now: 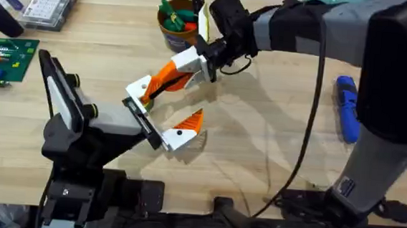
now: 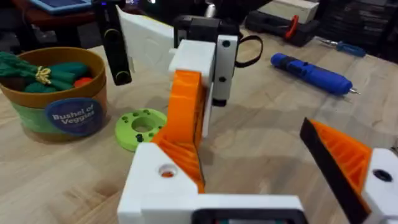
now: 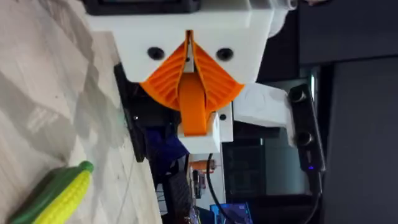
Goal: Pick up the gripper from the table and insert it into the empty holder that is missing its gripper. Then pick up a screw, insert it into the mounting hole, and use the screwdriver to tighten it. Finally, clean up the table by picking up the vegetable and placing it into the bucket.
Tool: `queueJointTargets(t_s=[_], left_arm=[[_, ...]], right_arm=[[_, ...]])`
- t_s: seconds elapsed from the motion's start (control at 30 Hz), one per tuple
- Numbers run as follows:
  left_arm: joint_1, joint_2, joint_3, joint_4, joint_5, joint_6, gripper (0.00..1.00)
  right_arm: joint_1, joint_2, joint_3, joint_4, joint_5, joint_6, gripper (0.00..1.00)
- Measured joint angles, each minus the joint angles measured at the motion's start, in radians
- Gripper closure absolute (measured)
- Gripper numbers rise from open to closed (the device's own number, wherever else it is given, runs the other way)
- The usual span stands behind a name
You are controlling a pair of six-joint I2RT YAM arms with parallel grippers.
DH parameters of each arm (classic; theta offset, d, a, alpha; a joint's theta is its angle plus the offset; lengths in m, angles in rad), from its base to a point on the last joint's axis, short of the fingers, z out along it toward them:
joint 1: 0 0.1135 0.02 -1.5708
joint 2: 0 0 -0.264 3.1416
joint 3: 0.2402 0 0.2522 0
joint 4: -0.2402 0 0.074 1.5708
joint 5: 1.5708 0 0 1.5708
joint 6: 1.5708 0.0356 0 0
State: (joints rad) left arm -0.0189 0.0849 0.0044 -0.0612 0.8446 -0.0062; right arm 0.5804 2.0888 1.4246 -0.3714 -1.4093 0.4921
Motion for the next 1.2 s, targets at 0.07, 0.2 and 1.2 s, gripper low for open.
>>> queueJointTargets(t_s=[0.07, 0.2, 1.2], left_arm=[[0.0, 0.0, 0.0, 0.0, 0.0, -0.006, 0.011], [0.0, 0.0, 0.0, -0.001, -0.001, -0.018, 0.011], [0.002, 0.009, 0.0, -0.001, -0.02, -0.044, 0.011]], right_arm=[[0.001, 0.0, 0.002, -0.017, 0.003, 0.009, 0.98], [0.005, -0.007, 0.001, -0.022, 0.025, 0.017, 0.98], [0.031, -0.137, -0.357, 0.81, 0.162, 0.479, 0.979]])
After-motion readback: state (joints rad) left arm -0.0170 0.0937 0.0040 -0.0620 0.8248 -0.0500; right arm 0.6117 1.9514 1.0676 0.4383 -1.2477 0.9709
